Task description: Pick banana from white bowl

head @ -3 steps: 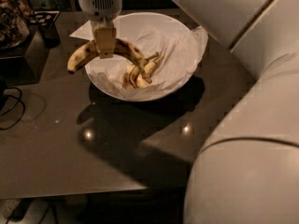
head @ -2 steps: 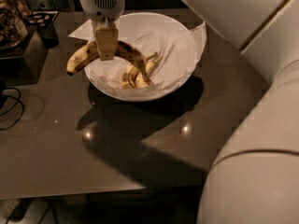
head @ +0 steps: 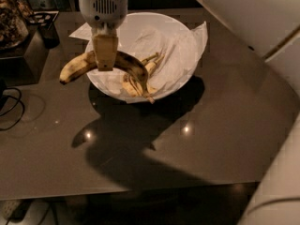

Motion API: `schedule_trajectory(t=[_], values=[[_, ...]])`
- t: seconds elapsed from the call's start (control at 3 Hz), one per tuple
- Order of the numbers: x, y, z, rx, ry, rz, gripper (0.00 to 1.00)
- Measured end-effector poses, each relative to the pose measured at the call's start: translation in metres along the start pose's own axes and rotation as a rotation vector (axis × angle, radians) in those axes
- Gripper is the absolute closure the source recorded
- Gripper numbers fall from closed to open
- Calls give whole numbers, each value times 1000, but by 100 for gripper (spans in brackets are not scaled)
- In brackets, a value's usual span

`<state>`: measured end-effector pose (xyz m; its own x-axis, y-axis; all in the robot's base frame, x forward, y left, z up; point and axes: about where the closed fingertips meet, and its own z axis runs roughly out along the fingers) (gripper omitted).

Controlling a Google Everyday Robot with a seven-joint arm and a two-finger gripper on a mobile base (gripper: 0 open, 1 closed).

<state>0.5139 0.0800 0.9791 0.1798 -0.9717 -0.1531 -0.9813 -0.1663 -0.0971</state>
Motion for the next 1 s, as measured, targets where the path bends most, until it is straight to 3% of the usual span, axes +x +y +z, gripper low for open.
schedule_trajectory(t=[0.67, 1.0], values=[[-25, 29, 0, -58, -35, 57, 100], [-25, 29, 1, -60, -36, 58, 100]])
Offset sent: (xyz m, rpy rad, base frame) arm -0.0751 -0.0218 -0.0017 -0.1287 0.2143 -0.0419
